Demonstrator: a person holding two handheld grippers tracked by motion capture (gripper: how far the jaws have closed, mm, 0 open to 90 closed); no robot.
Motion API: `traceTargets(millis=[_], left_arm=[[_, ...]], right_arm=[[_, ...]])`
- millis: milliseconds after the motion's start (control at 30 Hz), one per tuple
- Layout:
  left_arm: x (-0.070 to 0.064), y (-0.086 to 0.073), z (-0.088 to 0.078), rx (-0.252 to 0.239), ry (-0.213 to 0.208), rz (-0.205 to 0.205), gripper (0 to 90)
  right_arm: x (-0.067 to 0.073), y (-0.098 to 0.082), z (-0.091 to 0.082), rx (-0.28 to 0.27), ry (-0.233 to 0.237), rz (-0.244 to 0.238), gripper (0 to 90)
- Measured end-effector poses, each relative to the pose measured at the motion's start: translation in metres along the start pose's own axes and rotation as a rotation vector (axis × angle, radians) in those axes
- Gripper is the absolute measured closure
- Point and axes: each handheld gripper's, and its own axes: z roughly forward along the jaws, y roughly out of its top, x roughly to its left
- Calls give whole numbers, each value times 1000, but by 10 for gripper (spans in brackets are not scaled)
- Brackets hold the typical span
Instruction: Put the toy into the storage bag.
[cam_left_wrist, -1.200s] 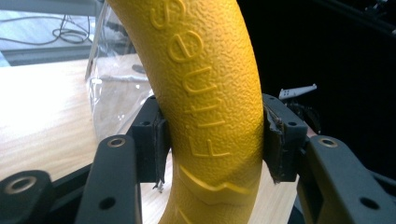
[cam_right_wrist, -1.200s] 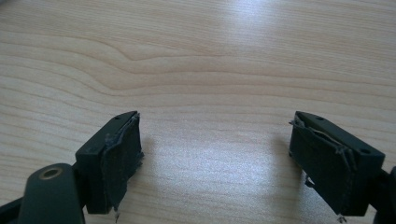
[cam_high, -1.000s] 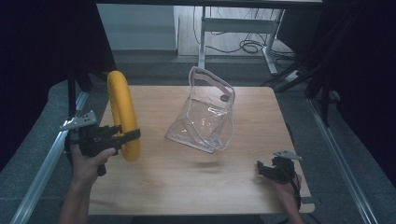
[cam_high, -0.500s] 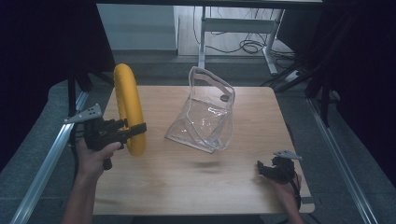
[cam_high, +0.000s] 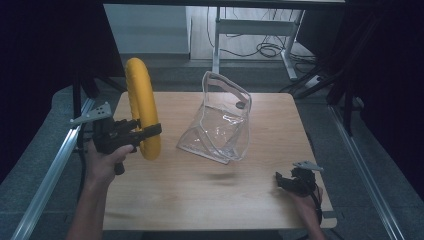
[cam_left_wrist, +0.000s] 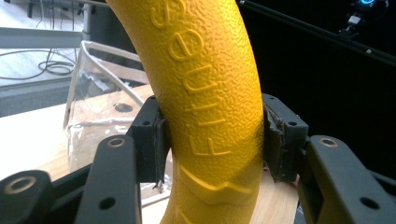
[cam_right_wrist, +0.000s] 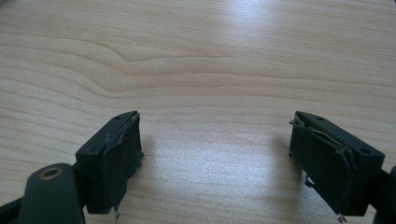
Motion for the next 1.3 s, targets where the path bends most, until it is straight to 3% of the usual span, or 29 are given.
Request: traceTargets(millis=[867,1300], left_arm=[[-27,35,38,-52,-37,66,489],[-38,48,55,-44,-63,95,488]], right_arm=[[-1,0,0,-1,-2,-1,167],[-1,0,1,0,-1,-1,167]])
